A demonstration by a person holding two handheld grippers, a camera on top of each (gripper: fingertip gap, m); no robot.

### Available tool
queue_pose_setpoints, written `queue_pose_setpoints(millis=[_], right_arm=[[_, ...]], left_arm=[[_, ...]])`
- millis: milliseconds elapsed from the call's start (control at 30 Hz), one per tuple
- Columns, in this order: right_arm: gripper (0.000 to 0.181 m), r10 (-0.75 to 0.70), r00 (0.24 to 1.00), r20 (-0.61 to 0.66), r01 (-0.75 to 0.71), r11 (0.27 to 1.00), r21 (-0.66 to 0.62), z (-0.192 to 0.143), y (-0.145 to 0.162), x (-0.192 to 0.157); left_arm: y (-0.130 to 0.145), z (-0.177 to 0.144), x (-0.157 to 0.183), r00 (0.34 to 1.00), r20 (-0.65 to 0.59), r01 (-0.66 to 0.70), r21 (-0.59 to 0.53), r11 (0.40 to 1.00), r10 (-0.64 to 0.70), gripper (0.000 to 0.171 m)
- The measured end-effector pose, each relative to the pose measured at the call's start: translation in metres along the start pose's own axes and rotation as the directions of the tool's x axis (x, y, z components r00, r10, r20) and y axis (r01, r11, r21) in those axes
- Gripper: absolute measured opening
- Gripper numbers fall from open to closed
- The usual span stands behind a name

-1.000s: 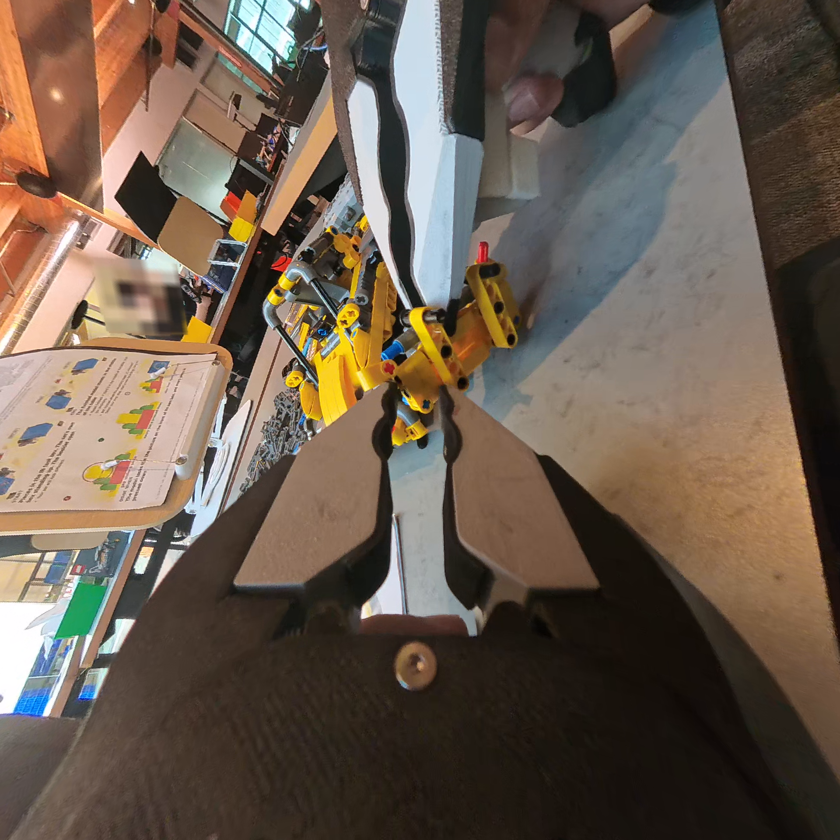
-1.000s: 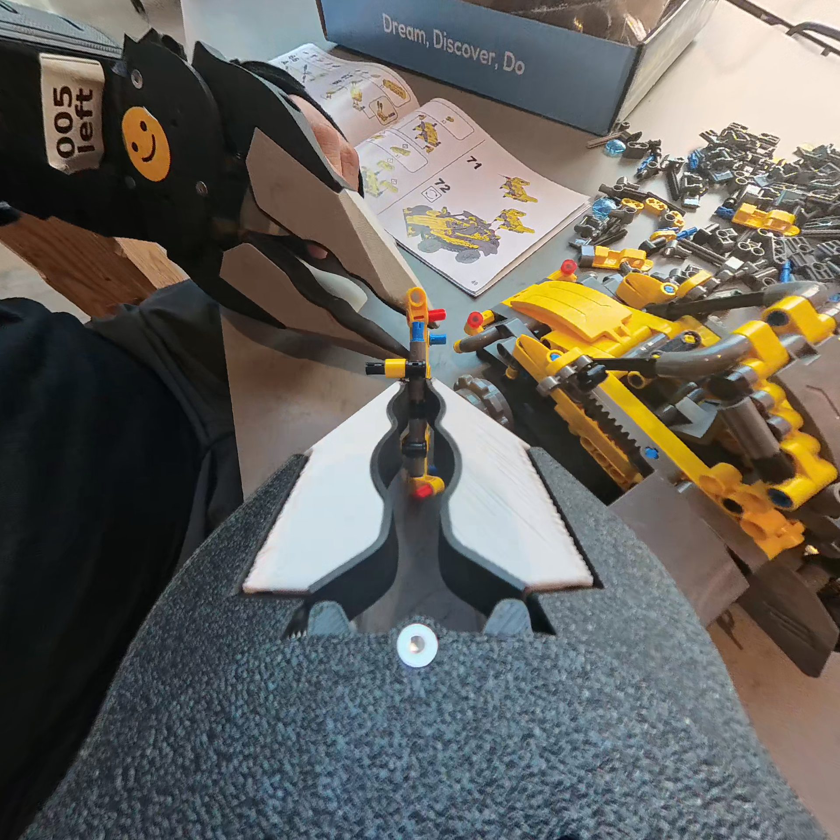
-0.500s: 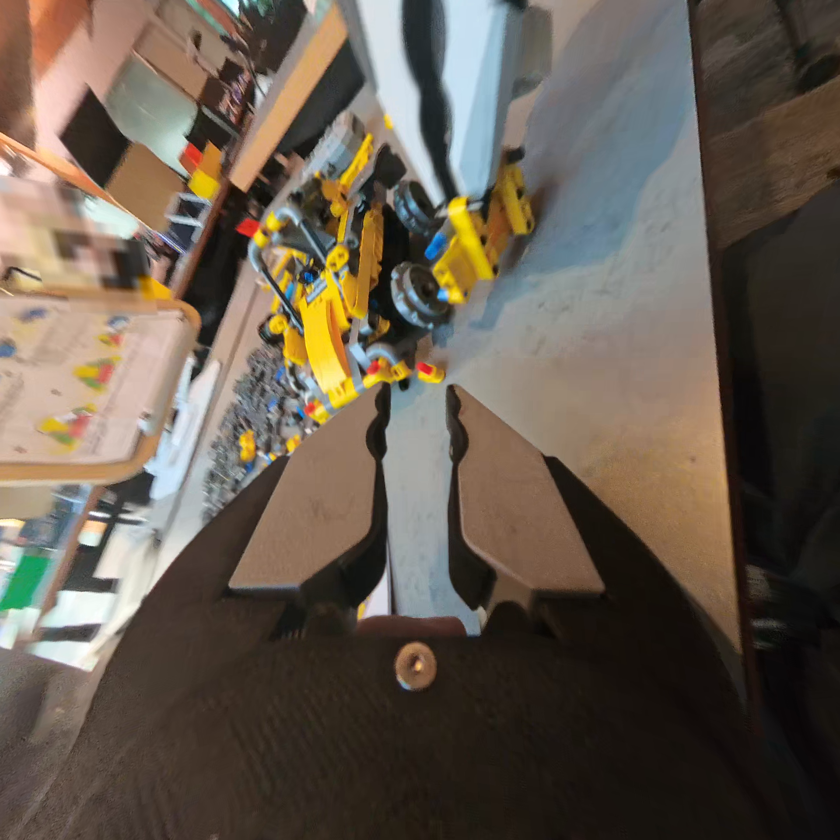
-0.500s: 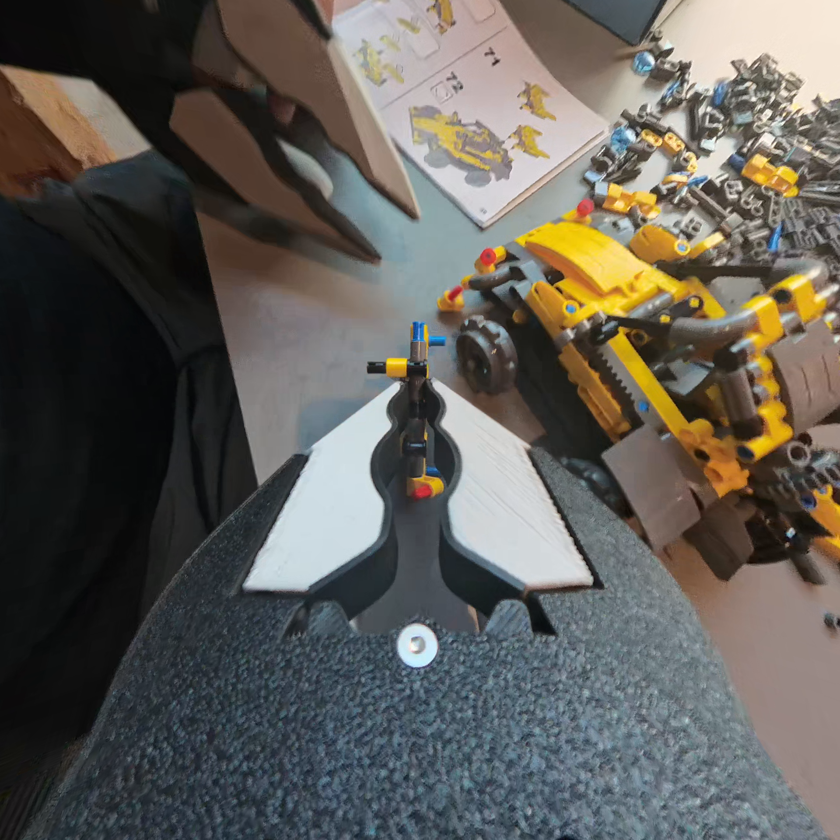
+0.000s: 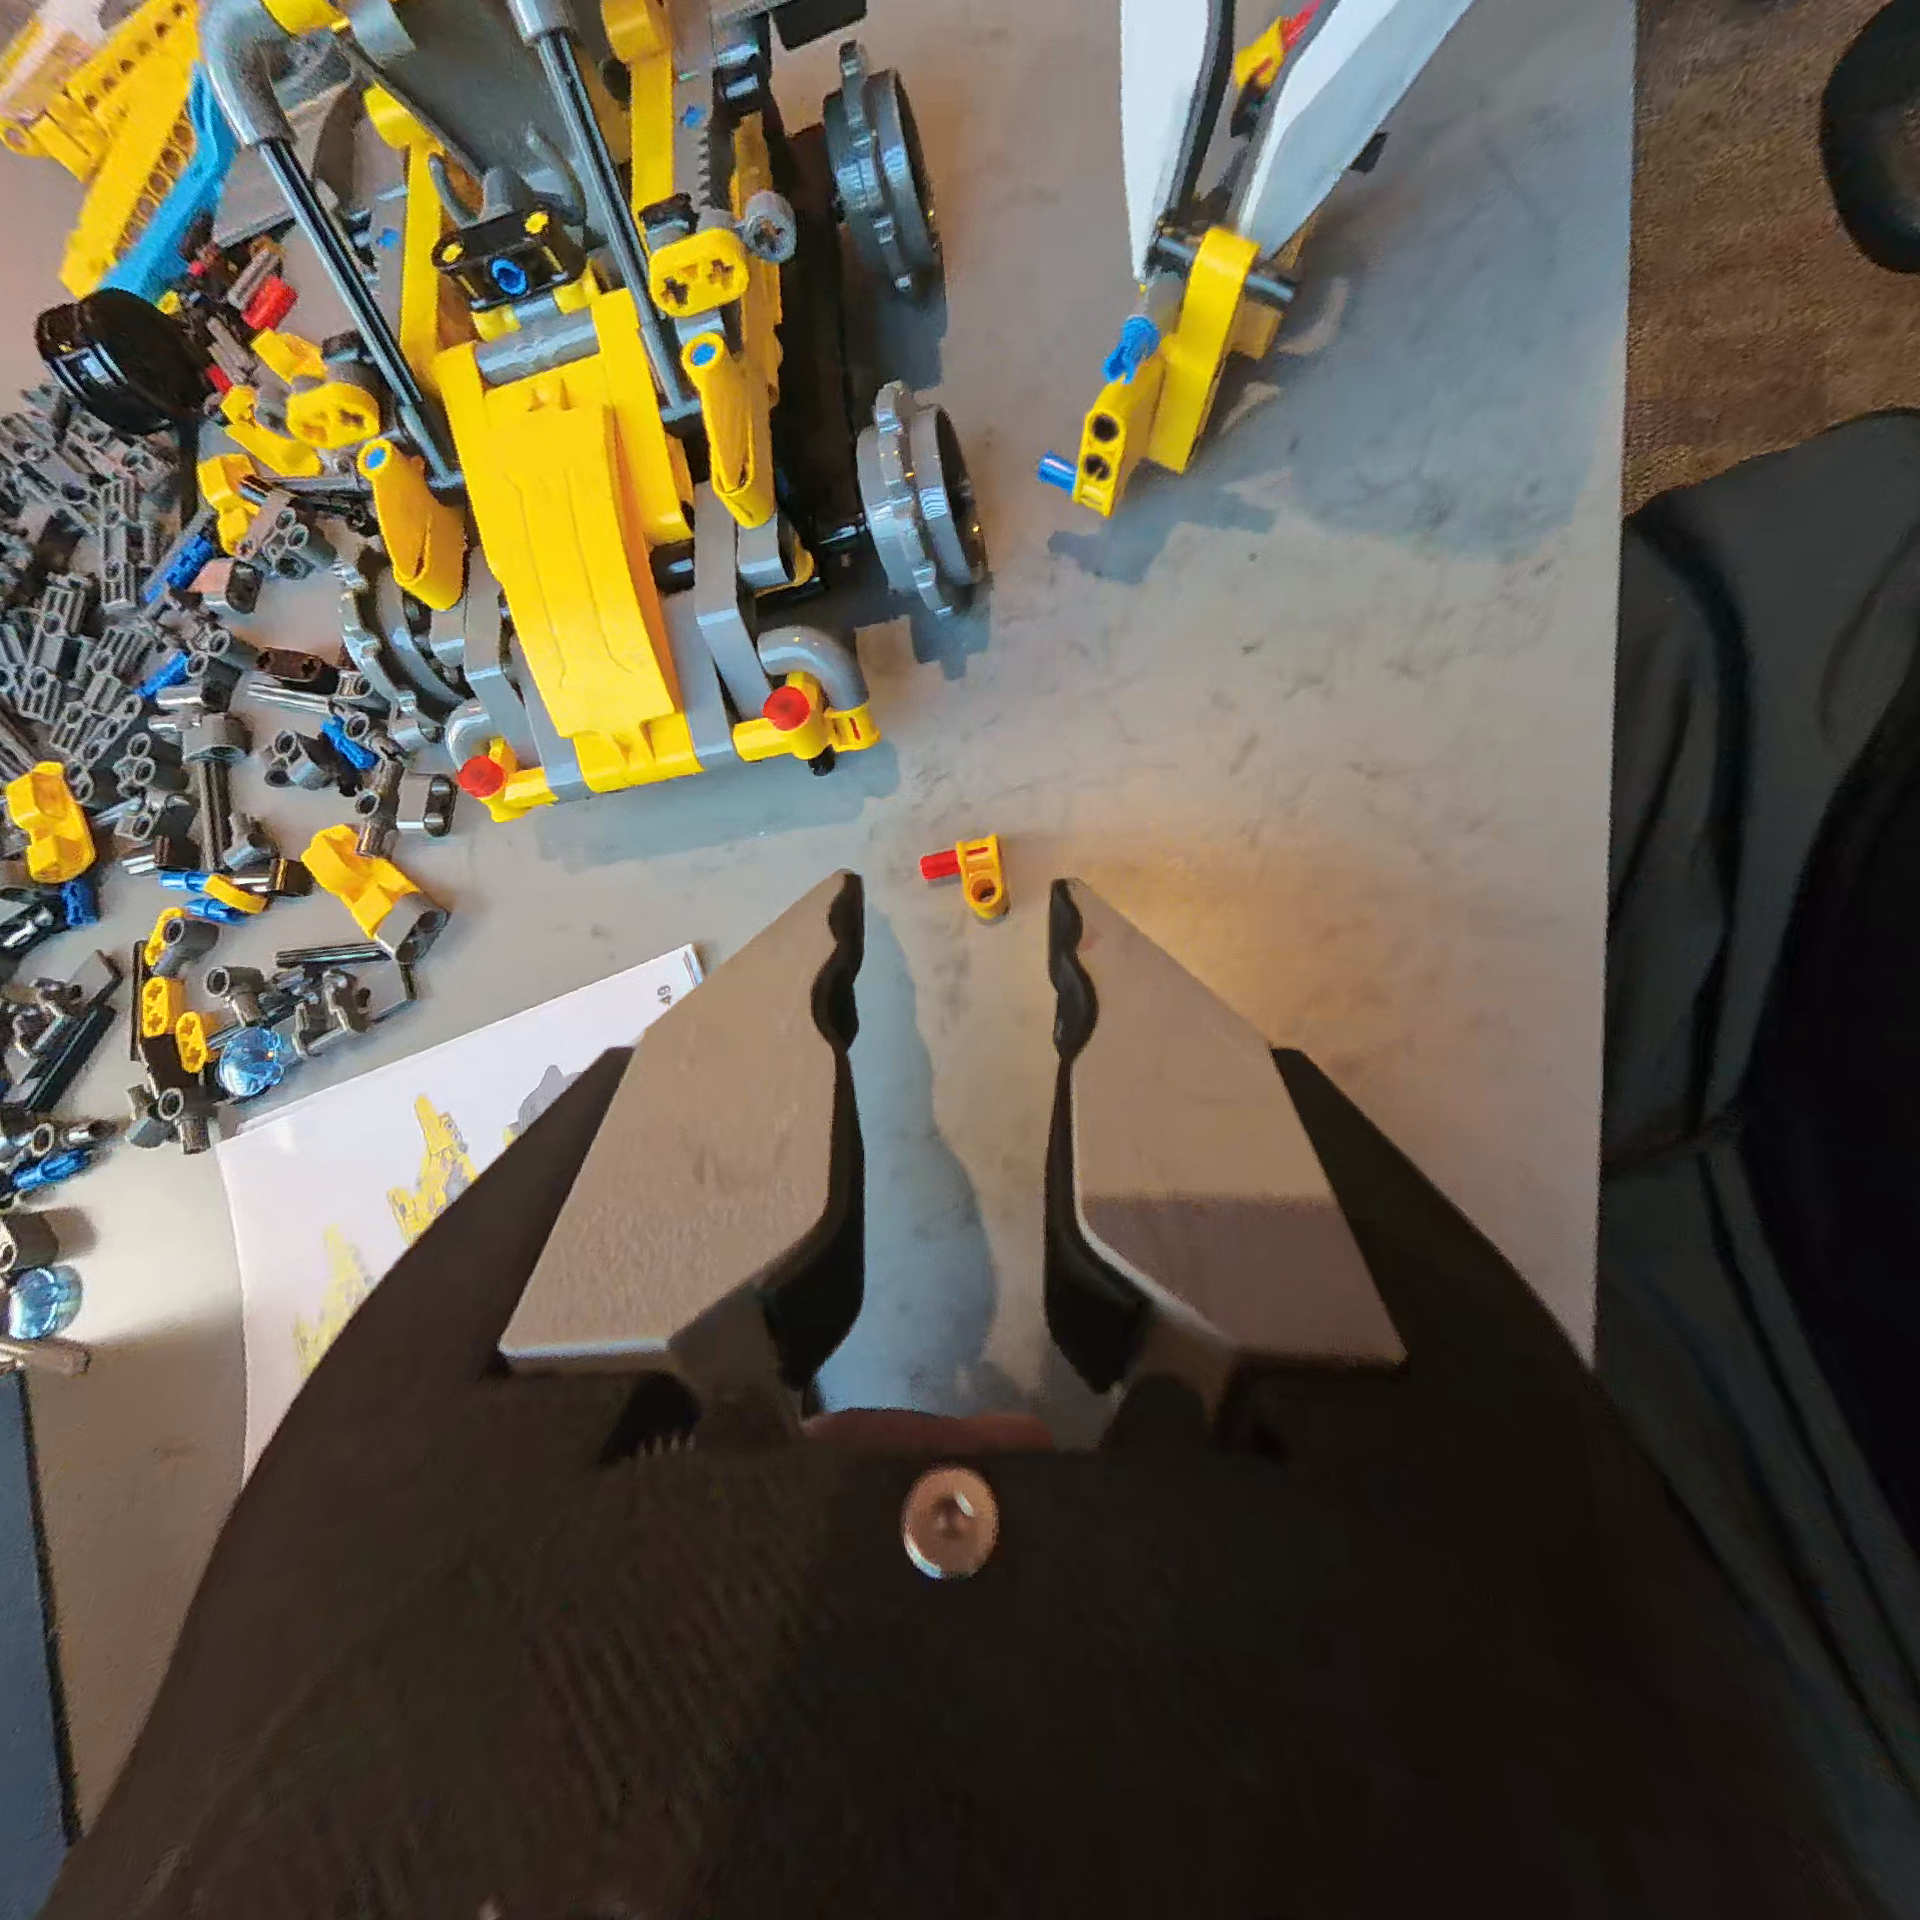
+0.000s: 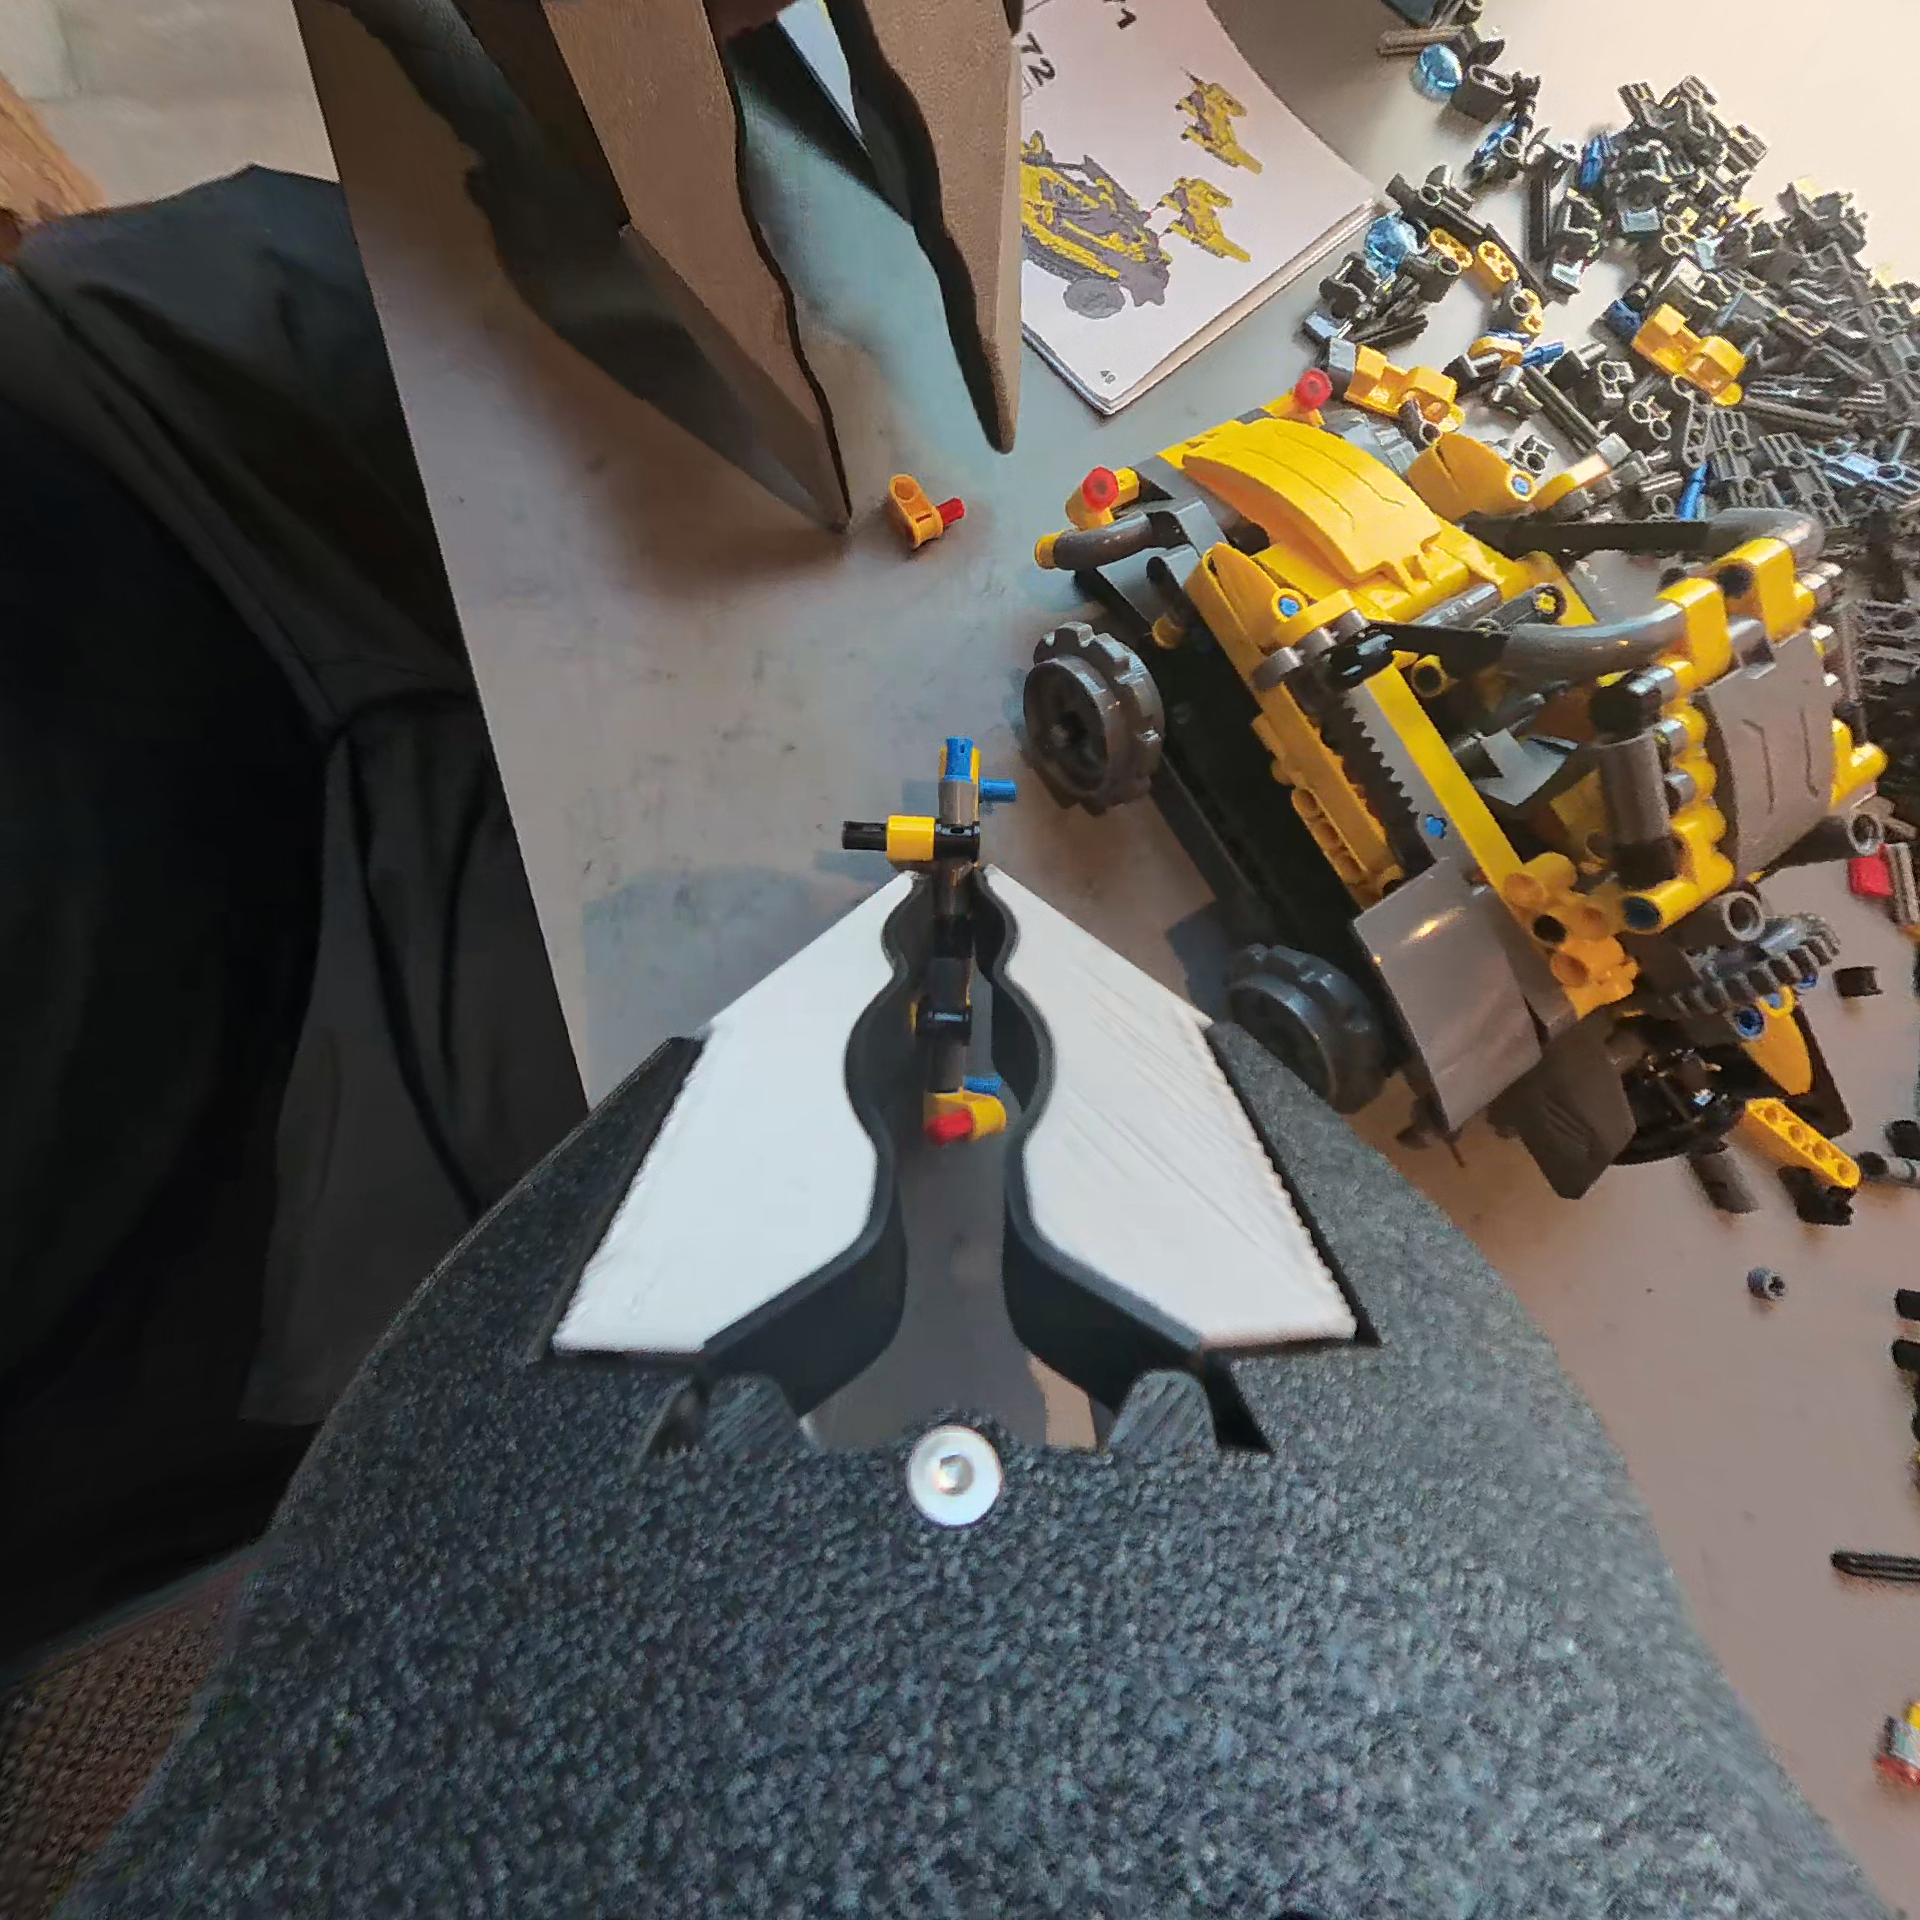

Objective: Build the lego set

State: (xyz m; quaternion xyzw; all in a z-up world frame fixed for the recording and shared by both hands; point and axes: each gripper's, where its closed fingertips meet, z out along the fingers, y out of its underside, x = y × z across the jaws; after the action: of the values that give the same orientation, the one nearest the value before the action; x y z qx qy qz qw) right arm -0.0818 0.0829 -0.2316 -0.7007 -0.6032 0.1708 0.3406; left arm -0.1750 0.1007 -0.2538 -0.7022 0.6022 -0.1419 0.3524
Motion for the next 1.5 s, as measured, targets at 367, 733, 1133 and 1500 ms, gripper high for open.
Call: queue_pose_setpoints(millis=[367, 733, 1133, 1500], right_arm=[[0.008, -0.026, 1.000, -0.004, 0.027, 0.999, 0.036, 0.012, -0.004, -0.005], [0.018, -0.052, 0.998, -0.019, 0.052, 0.998, 0.031, 0.008, 0.001, -0.010], [0.034, -0.046, 0.966, -0.255, 0.092, 0.981, 0.171, -0.064, -0.009, 0.011], [0.033, 0.253, 0.952, -0.172, -0.147, 0.872, 0.467, -0.089, 0.000, 0.011]], left_arm=[[-0.003, 0.010, 0.003, 0.990, 0.016, 0.141, 0.002, 0.990, -0.141, 0.004], [-0.004, 0.001, 0.001, 0.819, 0.486, -0.297, -0.099, 0.950, 0.306, 0.005], [-0.005, -0.005, -0.006, 0.708, 0.593, -0.361, -0.165, 0.918, 0.384, 0.005], [-0.008, -0.006, -0.003, 0.719, 0.587, -0.370, -0.131, 0.920, 0.373, 0.005]])
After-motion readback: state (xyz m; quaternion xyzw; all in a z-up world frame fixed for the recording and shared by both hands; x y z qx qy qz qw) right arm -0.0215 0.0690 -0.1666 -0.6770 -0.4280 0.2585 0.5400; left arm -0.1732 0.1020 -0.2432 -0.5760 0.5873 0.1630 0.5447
